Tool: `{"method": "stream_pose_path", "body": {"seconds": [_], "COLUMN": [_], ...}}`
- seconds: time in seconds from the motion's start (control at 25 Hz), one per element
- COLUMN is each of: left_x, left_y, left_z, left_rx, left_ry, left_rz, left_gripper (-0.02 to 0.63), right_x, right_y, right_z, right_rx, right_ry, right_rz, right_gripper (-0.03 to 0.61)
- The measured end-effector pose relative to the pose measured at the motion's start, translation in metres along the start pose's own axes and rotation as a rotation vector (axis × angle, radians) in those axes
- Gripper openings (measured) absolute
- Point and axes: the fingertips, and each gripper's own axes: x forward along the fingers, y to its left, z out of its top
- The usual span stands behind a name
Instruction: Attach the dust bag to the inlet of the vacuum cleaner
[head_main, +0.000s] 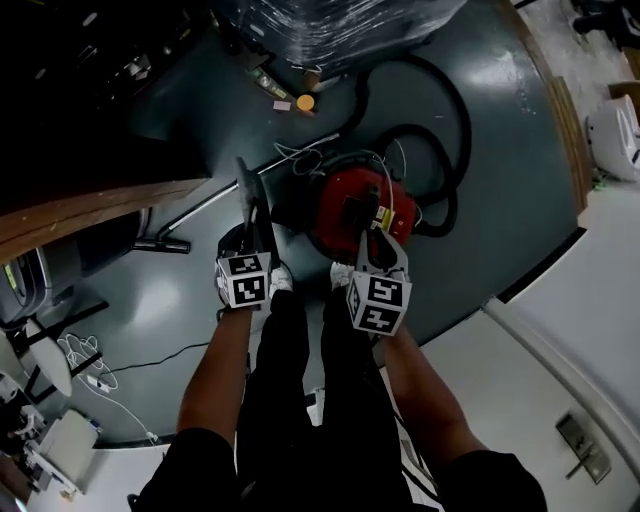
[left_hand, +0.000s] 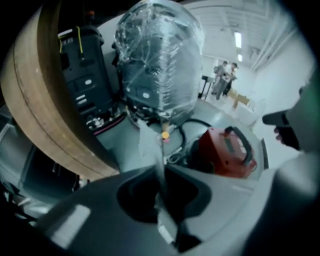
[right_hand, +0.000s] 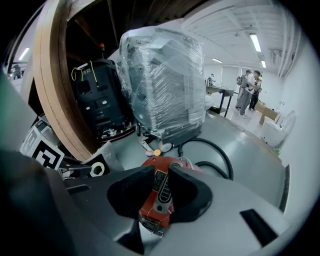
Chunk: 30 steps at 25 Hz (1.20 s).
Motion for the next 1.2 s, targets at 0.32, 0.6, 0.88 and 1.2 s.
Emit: {"method": "stream_pose_path", "body": {"seconds": [0.32, 0.6, 0.88, 1.2], "left_x": [0.055, 0.069, 0.078, 0.072], "left_y": [0.005, -0.001, -0.013, -0.038], "left_z": [-0.035, -0.044, -0.041, -0.037], "left_rx": [-0.006, -0.013, 0.016, 0.023], "left_ry": [0.035, 0.053, 0.036, 0.030], "left_rz": [-0.021, -0.041, -0.076, -0.132], "left_gripper": [0.026, 0.028, 0.026, 0.021], "right_x": [0.052, 0.072, 0.073, 0.074], "right_y": [-0.021, -0.013, -0.012, -0.012], "right_z": [-0.049, -0.069, -0.071, -0.072], "right_rx": [0.061, 0.200, 0.161, 0.119], "right_ry": [0.104, 0.223, 0.324, 0.354], "right_rz": [-0.063, -0.023, 0.000, 0.008], "right_gripper": [0.221, 0.156, 0.153, 0.164]}}
